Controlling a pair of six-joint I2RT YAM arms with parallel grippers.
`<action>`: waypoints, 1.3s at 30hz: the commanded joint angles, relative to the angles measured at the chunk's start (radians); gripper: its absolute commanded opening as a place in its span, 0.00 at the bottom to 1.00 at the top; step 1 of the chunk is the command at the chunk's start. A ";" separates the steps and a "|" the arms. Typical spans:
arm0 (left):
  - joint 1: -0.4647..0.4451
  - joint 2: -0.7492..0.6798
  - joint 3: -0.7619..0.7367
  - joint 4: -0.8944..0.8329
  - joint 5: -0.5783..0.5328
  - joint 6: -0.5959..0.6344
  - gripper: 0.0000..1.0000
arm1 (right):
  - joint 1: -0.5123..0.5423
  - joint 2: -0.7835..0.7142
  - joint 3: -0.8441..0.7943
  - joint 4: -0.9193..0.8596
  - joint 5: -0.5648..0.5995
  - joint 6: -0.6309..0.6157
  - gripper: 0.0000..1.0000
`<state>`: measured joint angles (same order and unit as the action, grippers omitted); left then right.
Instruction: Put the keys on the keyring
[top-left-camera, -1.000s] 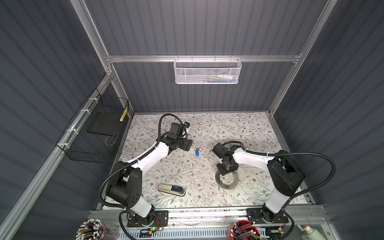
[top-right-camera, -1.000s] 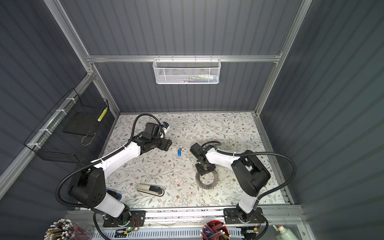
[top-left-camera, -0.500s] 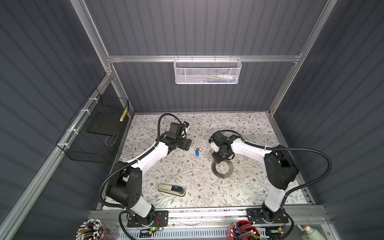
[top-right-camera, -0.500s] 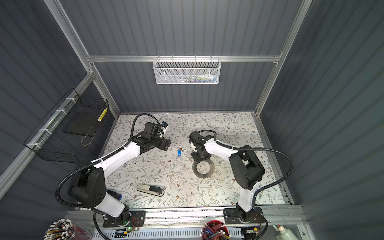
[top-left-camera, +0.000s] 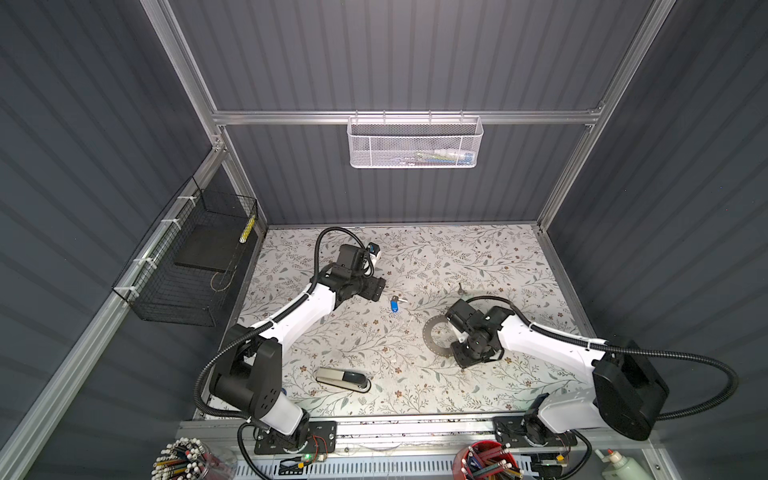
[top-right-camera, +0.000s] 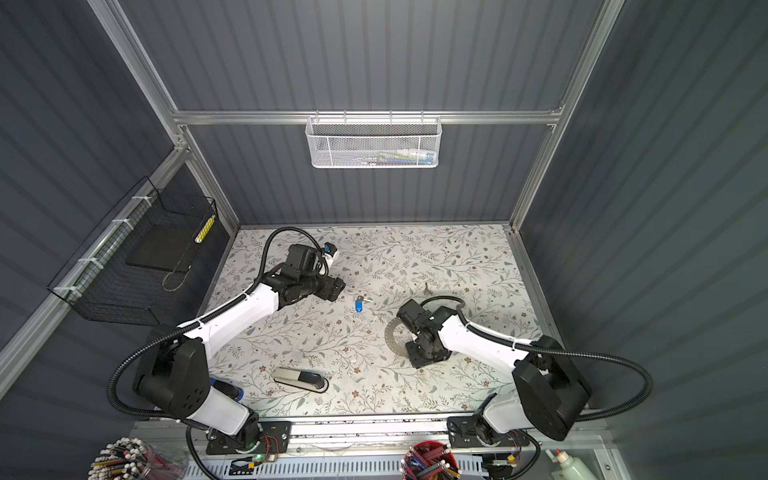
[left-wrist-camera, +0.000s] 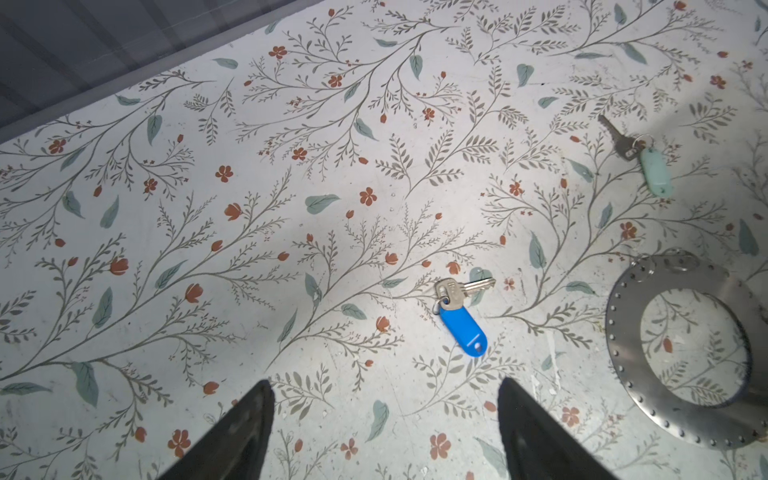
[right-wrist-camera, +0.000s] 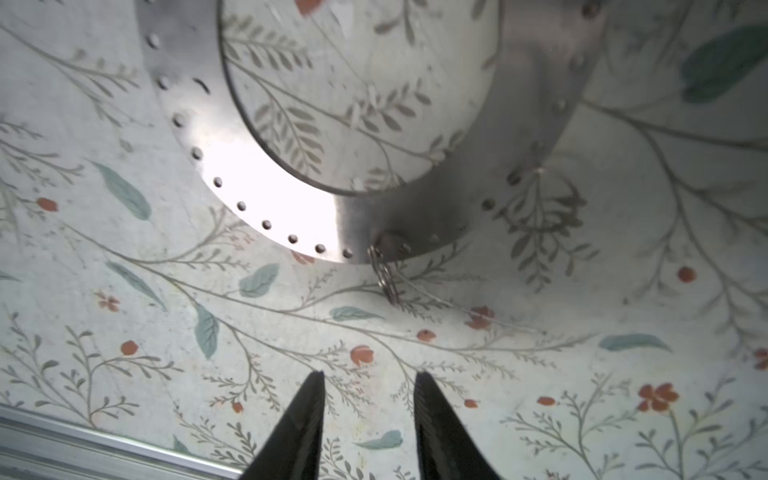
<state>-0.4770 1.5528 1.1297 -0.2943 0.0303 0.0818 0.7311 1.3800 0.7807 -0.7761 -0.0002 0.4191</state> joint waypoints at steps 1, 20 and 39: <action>0.003 -0.022 -0.007 0.002 0.042 -0.013 0.84 | -0.001 -0.029 -0.029 0.034 0.003 0.055 0.37; -0.006 -0.010 -0.005 0.003 0.059 -0.005 0.82 | -0.002 0.074 -0.002 0.109 0.084 -0.027 0.28; -0.006 0.000 -0.006 0.007 0.070 -0.001 0.80 | -0.001 0.105 0.017 0.107 0.037 -0.053 0.09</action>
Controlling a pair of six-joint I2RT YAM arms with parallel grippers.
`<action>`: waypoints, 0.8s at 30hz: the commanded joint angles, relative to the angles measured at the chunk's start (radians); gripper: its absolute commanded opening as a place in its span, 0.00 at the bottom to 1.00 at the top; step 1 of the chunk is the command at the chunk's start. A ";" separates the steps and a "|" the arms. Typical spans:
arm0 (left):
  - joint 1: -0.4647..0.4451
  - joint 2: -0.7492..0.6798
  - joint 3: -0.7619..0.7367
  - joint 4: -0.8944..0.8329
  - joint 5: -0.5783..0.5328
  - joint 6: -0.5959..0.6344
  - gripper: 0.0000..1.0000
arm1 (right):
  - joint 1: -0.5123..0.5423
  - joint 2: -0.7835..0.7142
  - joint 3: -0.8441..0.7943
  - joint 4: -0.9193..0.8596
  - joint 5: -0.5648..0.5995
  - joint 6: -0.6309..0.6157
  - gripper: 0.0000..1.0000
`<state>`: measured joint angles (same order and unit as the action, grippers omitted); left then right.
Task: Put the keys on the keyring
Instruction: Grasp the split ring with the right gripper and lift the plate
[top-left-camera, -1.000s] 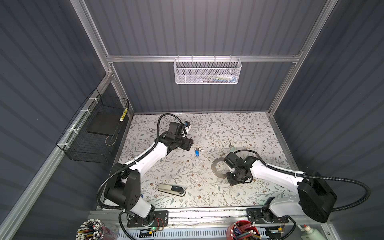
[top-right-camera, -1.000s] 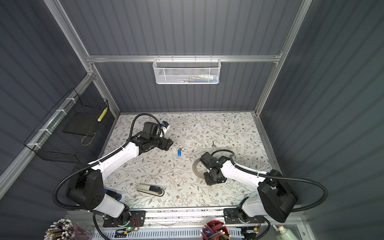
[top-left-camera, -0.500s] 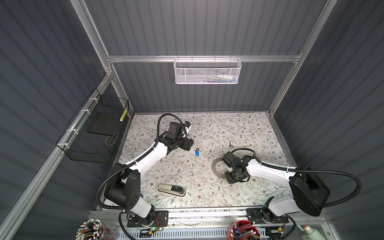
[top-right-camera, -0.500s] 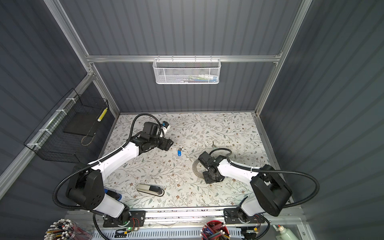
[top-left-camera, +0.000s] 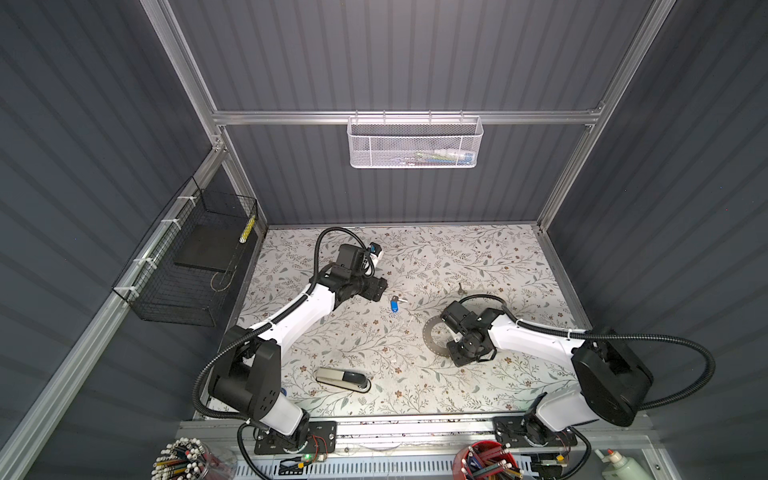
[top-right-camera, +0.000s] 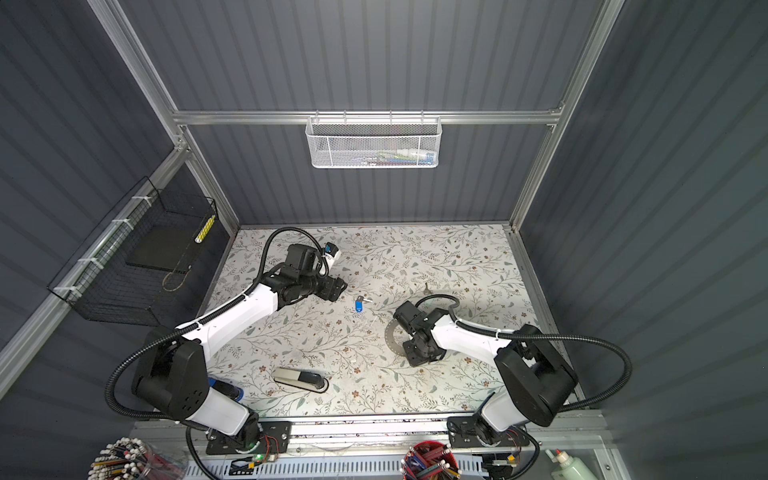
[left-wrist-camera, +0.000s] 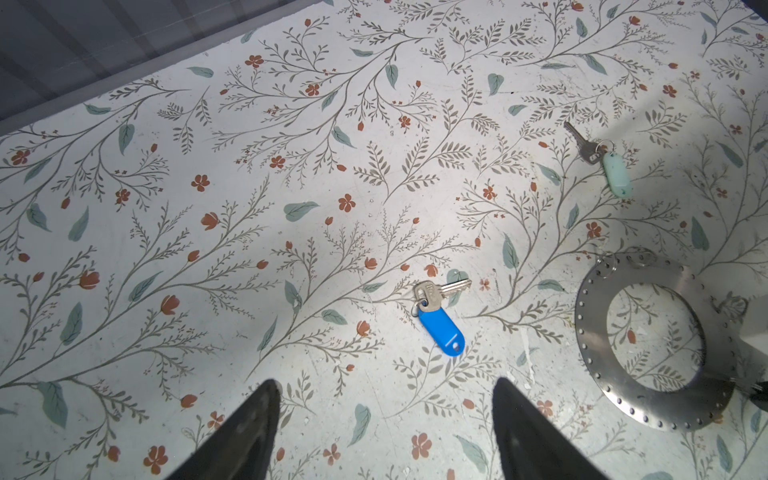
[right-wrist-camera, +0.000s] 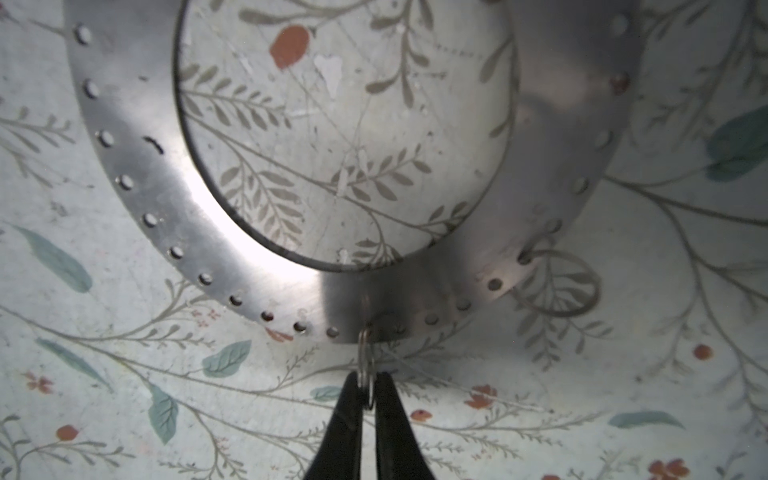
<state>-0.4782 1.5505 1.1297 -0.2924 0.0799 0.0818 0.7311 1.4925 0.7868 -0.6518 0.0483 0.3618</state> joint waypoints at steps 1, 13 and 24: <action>-0.005 0.002 -0.007 0.005 0.024 -0.002 0.80 | -0.001 -0.015 0.009 -0.017 -0.010 0.005 0.08; -0.007 -0.017 -0.016 0.017 0.047 0.004 0.79 | 0.027 -0.134 0.043 -0.003 -0.028 -0.117 0.00; -0.007 -0.280 -0.215 0.258 0.136 -0.035 0.79 | 0.055 -0.357 0.123 0.145 -0.074 -0.588 0.00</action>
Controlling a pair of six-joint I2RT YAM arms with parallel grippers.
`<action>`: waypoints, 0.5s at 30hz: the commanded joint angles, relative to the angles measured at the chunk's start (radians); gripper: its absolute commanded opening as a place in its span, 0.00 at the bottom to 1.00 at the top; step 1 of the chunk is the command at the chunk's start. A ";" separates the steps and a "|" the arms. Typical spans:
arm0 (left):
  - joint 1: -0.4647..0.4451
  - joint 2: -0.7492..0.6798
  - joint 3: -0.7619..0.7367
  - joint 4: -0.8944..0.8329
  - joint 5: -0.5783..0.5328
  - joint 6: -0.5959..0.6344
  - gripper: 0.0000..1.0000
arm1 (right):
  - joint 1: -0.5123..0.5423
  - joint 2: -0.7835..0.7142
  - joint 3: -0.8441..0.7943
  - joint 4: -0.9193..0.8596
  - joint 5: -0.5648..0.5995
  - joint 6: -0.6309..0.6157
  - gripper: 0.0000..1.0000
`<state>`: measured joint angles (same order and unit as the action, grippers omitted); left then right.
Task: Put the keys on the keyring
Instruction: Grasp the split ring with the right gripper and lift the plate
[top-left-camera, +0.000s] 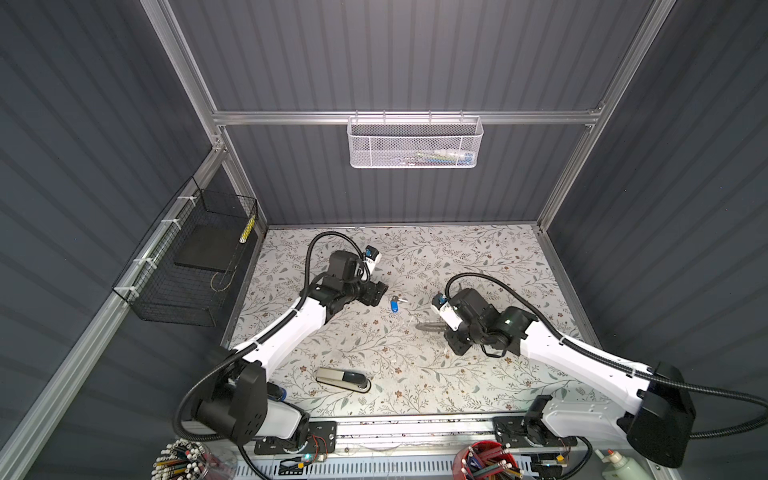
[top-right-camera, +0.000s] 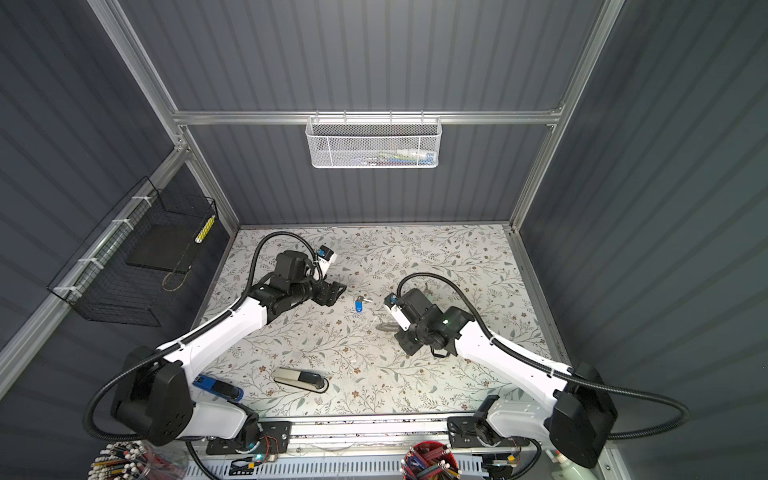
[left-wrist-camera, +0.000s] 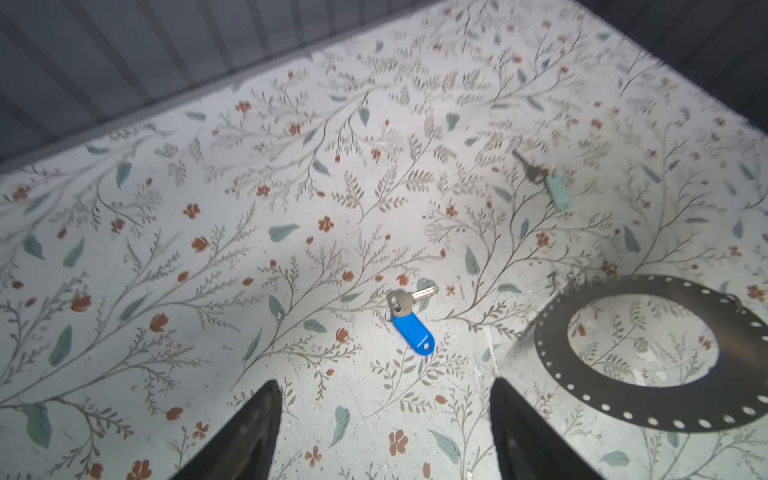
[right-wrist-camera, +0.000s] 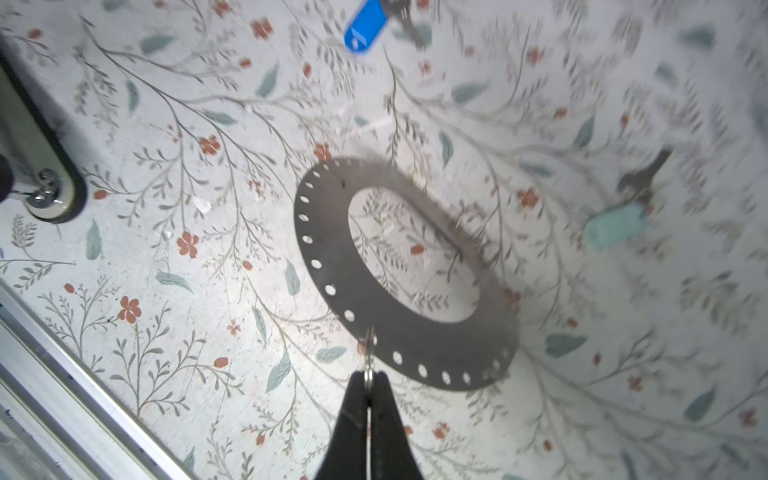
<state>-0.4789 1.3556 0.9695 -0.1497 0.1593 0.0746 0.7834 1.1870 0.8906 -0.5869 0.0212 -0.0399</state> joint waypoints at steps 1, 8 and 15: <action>-0.006 -0.114 -0.080 0.133 0.081 -0.032 0.79 | 0.002 -0.060 0.008 0.107 -0.079 -0.223 0.00; -0.006 -0.217 -0.224 0.206 0.288 -0.052 0.75 | -0.001 -0.170 -0.120 0.310 -0.195 -0.377 0.00; -0.015 -0.302 -0.410 0.438 0.498 0.061 0.69 | -0.002 -0.177 -0.168 0.390 -0.286 -0.377 0.00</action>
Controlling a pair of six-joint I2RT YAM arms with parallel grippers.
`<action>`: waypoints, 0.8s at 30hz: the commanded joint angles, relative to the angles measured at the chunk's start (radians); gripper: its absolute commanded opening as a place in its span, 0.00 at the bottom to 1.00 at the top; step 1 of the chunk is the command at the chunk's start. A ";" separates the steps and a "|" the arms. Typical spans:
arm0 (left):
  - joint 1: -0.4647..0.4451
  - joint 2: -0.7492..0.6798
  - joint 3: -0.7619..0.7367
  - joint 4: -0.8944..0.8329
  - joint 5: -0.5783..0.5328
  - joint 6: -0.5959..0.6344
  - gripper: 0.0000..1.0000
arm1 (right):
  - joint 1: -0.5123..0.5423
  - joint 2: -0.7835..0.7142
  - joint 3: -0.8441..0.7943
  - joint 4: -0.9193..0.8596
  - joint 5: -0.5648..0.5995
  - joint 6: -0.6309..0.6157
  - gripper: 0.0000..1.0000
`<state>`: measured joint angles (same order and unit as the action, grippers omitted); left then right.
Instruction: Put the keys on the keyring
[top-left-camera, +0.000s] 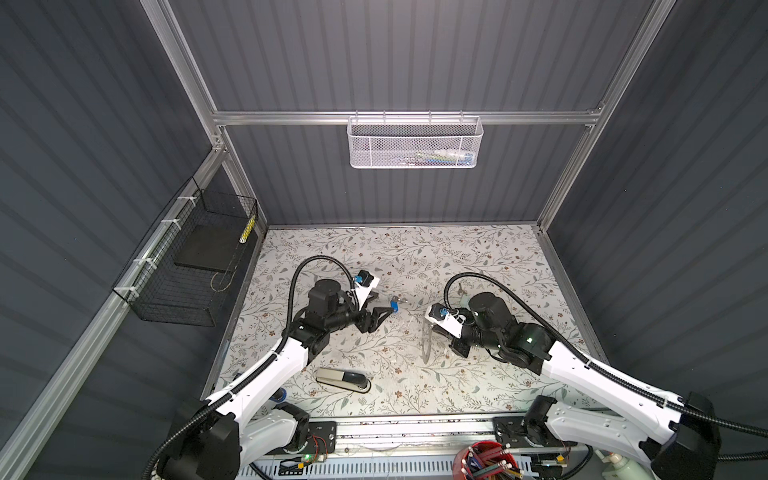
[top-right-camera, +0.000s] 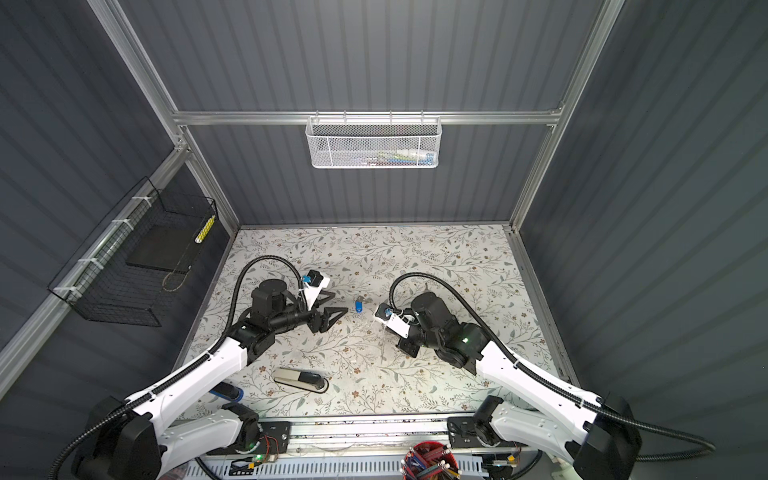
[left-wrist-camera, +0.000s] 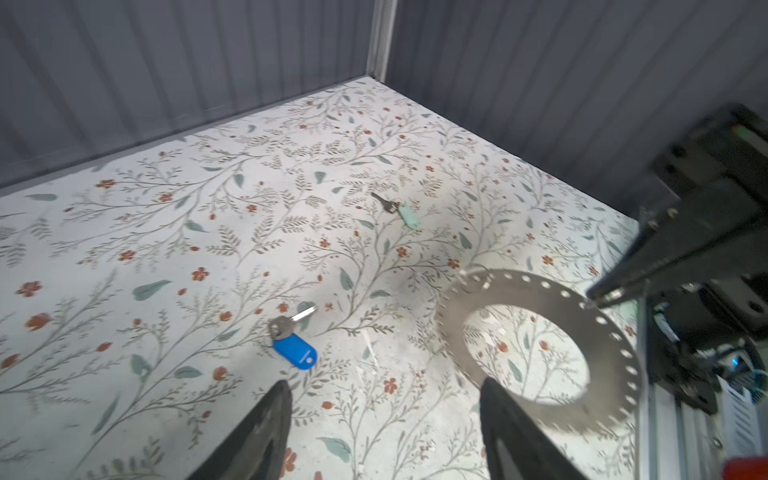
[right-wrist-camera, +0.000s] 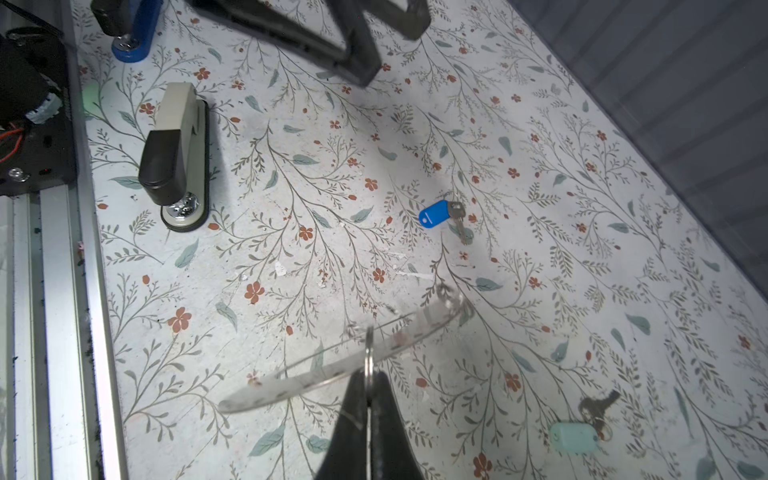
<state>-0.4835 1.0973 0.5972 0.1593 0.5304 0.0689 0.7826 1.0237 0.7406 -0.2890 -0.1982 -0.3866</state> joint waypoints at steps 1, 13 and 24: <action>-0.016 -0.051 -0.051 0.129 0.143 0.107 0.66 | -0.002 -0.017 -0.027 0.103 -0.074 -0.031 0.00; -0.157 -0.067 -0.072 0.115 0.123 0.405 0.49 | -0.002 -0.033 -0.083 0.153 -0.127 -0.053 0.00; -0.244 0.015 -0.021 0.118 0.069 0.486 0.45 | -0.002 0.010 -0.021 0.030 -0.228 -0.055 0.00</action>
<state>-0.7151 1.0943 0.5312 0.2703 0.6159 0.5076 0.7822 1.0168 0.6720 -0.2039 -0.3759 -0.4305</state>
